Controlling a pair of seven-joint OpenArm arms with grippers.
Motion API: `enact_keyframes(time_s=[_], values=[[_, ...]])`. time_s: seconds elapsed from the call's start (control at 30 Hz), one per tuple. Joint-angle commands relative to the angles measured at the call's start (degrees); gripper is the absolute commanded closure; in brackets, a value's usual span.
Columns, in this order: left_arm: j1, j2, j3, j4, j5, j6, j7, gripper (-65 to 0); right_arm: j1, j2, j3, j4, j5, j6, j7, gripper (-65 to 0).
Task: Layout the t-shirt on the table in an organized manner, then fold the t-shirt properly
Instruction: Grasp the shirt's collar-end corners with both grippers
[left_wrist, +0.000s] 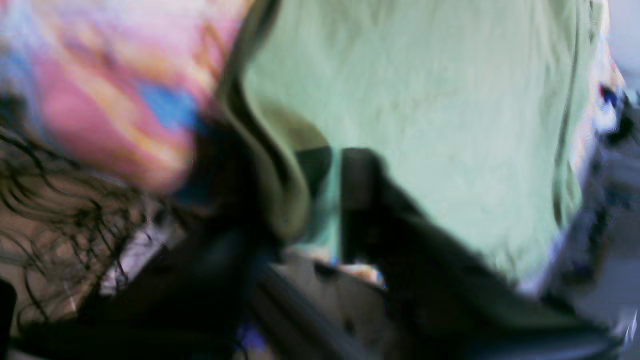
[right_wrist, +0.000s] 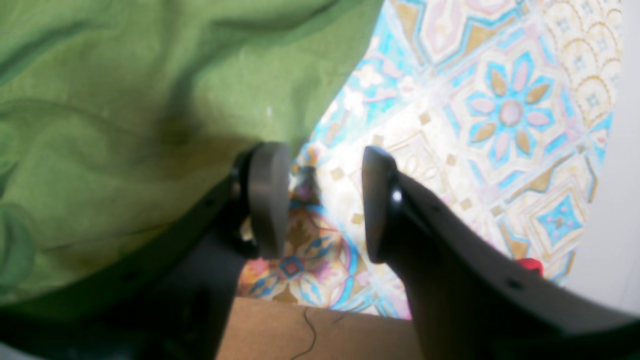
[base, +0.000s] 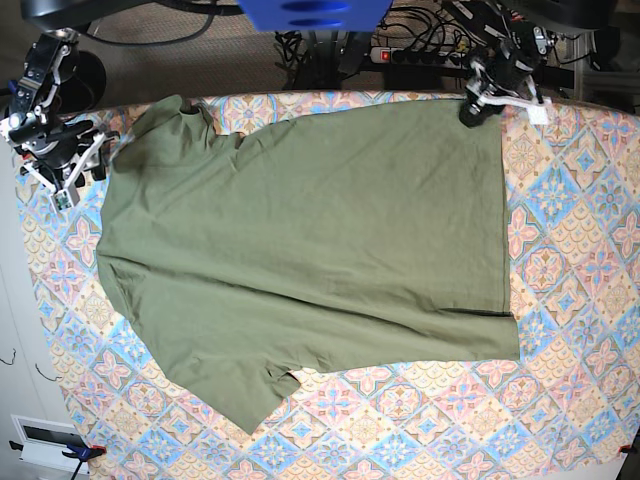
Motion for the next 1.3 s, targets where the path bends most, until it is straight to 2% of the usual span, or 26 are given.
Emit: enact_keyframes(time_s=[0.0,0.07,0.23,0.37,0.4,0.5,0.6,0.77,1.0,1.27], values=[[0.78,-0.05,0.12,0.49,-0.29,-0.94,0.61,-1.9,0.19,1.19,0.64,1.06,0.51,-0.05,0.88,-22.9],[0.87,-1.1,0.12,0.49,-0.38,-1.29,0.7,0.0,-0.33,1.19,0.72,1.06,0.6,-0.05,0.53,-22.8],[0.87,-1.63,0.03,0.67,-0.46,-1.29,0.7,0.0,-1.12,1.19,3.8,0.89,0.6,-0.05,-6.07,-23.2],[0.95,-2.68,0.03,0.76,-0.46,-1.29,0.7,0.0,-1.21,1.19,4.68,0.62,0.69,-0.05,-6.59,-23.7],[0.78,-2.86,0.03,0.76,-0.46,-1.29,0.7,0.0,-1.3,1.19,4.5,0.62,0.69,-0.05,-6.59,-25.1],[0.87,-2.86,0.03,0.76,-0.46,-1.29,0.7,0.0,-1.39,1.1,4.33,0.62,0.86,-0.05,-6.59,-34.9],[0.87,-2.86,0.03,0.76,-0.46,-1.29,0.7,0.0,-1.39,1.1,4.24,-0.78,4.29,-0.05,-6.59,-40.5],[0.87,-2.86,0.03,0.76,-0.46,-1.38,0.7,0.0,-1.04,1.19,4.24,-7.99,11.76,-0.05,-6.51,-39.0],[0.87,-3.39,0.03,0.76,-0.46,-1.38,0.7,0.0,1.07,1.1,4.24,-11.86,12.2,-0.05,-6.51,-39.0],[0.87,-3.56,0.03,0.76,-0.46,-1.38,0.7,0.0,1.34,-2.24,2.75,-11.25,12.29,-0.05,-6.59,-38.9]])
